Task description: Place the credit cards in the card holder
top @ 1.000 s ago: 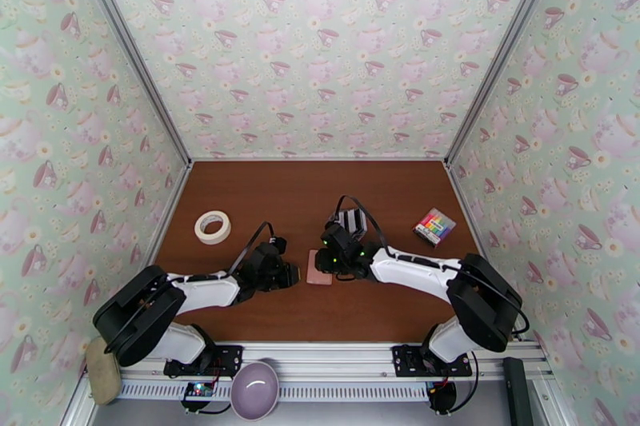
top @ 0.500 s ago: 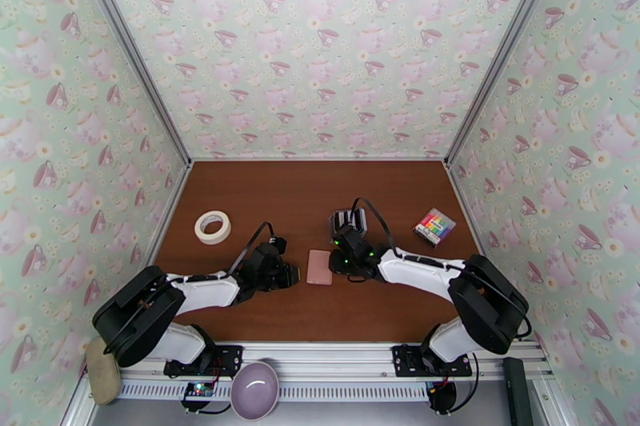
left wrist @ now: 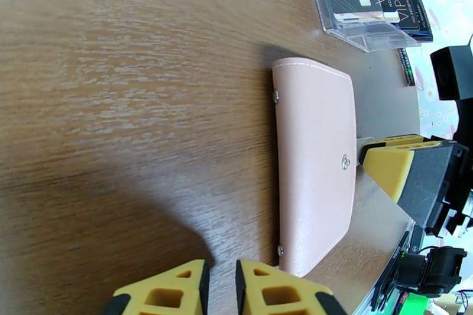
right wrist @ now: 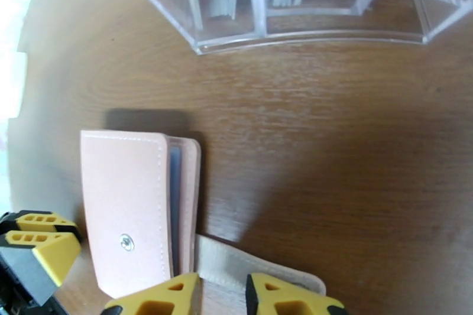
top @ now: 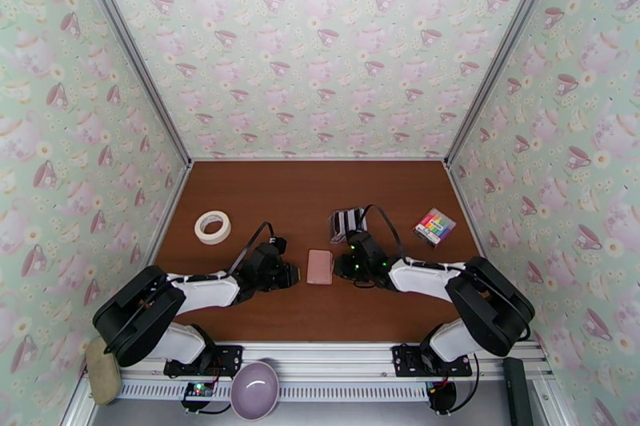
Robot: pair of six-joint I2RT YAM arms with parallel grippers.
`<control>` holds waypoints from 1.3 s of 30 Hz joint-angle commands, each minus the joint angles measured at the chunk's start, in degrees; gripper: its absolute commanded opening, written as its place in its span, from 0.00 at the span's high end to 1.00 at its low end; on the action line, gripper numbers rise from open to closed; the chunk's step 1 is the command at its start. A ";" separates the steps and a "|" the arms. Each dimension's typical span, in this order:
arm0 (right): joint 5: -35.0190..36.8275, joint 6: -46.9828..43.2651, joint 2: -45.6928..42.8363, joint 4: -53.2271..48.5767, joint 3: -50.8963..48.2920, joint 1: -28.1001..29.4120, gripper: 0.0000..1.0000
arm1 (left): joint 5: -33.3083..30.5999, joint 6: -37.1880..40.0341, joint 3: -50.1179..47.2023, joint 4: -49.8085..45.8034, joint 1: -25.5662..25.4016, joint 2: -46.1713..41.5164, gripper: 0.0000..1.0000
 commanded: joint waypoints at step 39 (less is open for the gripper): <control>-11.36 1.52 5.97 9.33 3.01 -2.06 0.76 | 6.33 1.72 3.47 1.81 -2.70 7.18 0.77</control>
